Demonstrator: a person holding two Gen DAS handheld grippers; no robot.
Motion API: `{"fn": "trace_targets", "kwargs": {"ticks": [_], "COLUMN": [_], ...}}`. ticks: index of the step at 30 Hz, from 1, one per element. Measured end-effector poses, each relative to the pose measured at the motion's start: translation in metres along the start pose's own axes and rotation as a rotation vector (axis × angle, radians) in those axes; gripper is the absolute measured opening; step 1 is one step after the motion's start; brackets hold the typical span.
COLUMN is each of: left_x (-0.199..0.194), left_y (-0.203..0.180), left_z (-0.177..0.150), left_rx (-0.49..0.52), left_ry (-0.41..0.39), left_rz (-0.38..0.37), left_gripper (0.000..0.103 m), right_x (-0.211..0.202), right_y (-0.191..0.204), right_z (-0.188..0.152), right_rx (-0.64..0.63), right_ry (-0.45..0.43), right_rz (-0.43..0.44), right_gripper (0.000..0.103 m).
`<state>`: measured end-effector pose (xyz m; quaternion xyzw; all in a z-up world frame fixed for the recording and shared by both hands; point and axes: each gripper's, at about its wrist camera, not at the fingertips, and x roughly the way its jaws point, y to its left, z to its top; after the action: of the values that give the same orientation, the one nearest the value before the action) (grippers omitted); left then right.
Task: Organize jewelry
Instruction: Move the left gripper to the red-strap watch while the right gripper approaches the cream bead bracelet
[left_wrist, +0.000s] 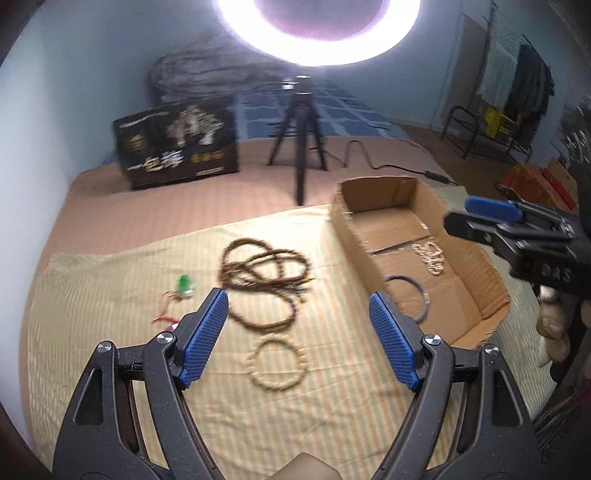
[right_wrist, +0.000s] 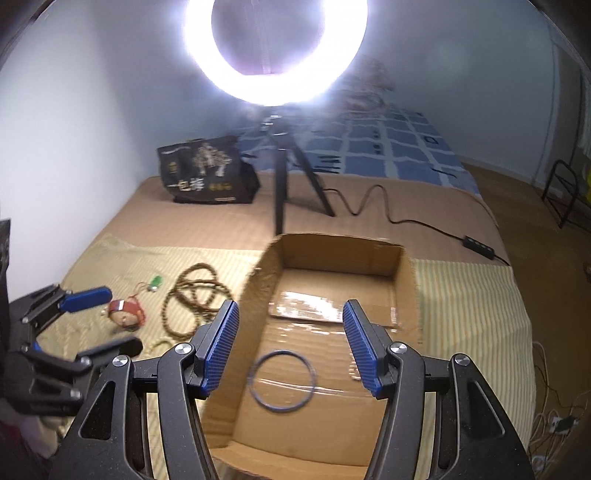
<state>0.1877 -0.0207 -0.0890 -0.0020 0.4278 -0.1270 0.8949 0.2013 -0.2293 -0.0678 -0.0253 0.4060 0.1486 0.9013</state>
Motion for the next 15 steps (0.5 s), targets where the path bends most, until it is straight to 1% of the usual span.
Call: {"fn": "trace_targets", "kwargs": {"ticks": [9,15], "left_x": [-0.007,-0.004], "left_y": [0.062,0.095], "left_z": [-0.018,-0.03], "left_rx": [-0.043,-0.044], "left_ry": [0.014,0.038], "left_rz": [0.087,0.136], "left_gripper": [0.081,0.081], "right_x": [0.014,0.03], "right_y": [0.057,0.096], "right_z": [-0.006,-0.014], "right_rx": [-0.075,-0.145], "right_ry": [0.038,0.092], "right_rz": [0.103,0.131], "right_gripper": [0.058,0.058]}}
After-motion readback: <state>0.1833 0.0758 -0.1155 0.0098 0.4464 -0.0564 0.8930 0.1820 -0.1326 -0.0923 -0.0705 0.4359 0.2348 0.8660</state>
